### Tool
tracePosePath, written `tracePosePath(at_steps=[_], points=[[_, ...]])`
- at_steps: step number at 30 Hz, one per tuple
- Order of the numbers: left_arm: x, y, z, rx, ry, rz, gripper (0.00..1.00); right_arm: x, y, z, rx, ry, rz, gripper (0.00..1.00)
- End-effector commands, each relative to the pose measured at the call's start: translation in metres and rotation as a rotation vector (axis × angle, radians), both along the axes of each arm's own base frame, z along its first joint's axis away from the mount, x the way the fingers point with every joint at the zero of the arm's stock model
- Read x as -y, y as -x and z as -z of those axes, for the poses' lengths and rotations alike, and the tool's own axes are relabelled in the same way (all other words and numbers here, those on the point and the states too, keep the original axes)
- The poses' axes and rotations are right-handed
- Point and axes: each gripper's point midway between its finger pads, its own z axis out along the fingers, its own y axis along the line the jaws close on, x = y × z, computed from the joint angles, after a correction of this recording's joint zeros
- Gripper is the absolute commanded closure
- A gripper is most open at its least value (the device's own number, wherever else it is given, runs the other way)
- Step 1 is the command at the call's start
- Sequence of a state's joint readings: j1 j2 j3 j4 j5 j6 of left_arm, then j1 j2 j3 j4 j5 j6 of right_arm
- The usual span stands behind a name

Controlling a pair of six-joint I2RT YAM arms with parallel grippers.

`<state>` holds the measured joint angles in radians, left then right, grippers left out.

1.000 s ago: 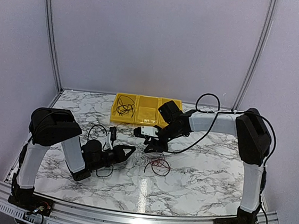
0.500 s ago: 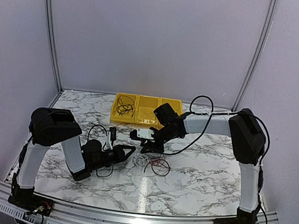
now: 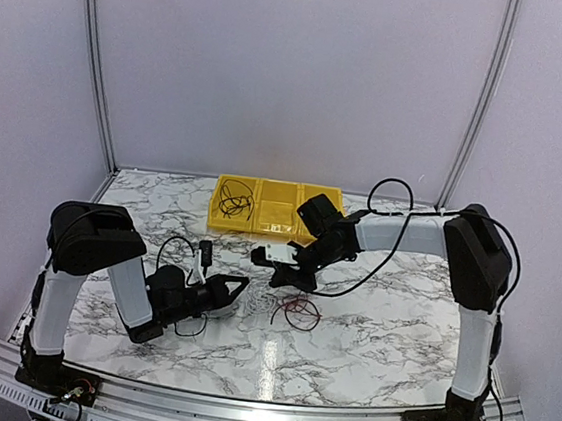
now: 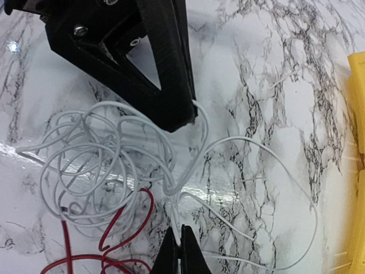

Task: Untangle the cables

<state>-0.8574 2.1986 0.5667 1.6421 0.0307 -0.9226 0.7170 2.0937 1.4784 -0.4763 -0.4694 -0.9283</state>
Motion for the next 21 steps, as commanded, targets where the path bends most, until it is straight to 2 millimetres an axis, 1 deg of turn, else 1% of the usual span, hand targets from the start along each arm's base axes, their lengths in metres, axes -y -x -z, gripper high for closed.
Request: tracePosePath(at_steps=[1, 3, 6, 7, 8, 9, 10, 11, 12, 14, 16, 20, 21], points=[[-0.025, -0.004, -0.031, 0.088, -0.028, -0.123, 0.98, 0.040, -0.008, -0.045, 0.011, -0.008, 0.096, 1.00], [-0.029, -0.004, -0.033, 0.091, -0.084, -0.138, 0.98, 0.054, -0.007, -0.059, 0.013, -0.023, 0.128, 1.00], [-0.025, -0.003, -0.036, 0.105, -0.114, -0.122, 0.97, 0.068, -0.003, -0.075, 0.019, -0.038, 0.164, 1.00], [-0.022, -0.002, -0.038, 0.111, -0.114, -0.111, 0.94, 0.071, -0.002, -0.080, 0.022, -0.044, 0.173, 1.00], [-0.019, -0.002, -0.041, 0.123, -0.113, -0.096, 0.87, 0.074, 0.000, -0.084, 0.021, -0.048, 0.186, 1.00], [-0.015, 0.000, -0.044, 0.138, -0.114, -0.081, 0.78, 0.076, 0.001, -0.087, 0.014, -0.052, 0.198, 1.00], [-0.013, 0.001, -0.047, 0.153, -0.115, -0.074, 0.71, 0.077, 0.003, -0.091, 0.001, -0.060, 0.210, 1.00], [-0.010, 0.003, -0.052, 0.172, -0.116, -0.062, 0.66, 0.077, 0.006, -0.094, -0.016, -0.069, 0.216, 1.00], [-0.006, 0.005, -0.057, 0.196, -0.117, -0.045, 0.63, 0.076, 0.010, -0.096, -0.035, -0.078, 0.220, 1.00], [0.000, 0.010, -0.064, 0.230, -0.135, -0.022, 0.59, 0.075, 0.014, -0.096, -0.078, -0.087, 0.231, 1.00], [0.005, 0.013, -0.068, 0.258, -0.175, -0.007, 0.57, 0.076, 0.018, -0.091, -0.111, -0.084, 0.241, 1.00], [0.023, 0.023, -0.072, 0.284, -0.222, 0.052, 0.54, 0.077, 0.022, -0.084, -0.157, -0.090, 0.259, 1.00], [0.028, 0.024, -0.069, 0.281, -0.244, 0.065, 0.52, 0.076, 0.023, -0.083, -0.162, -0.101, 0.258, 1.00]])
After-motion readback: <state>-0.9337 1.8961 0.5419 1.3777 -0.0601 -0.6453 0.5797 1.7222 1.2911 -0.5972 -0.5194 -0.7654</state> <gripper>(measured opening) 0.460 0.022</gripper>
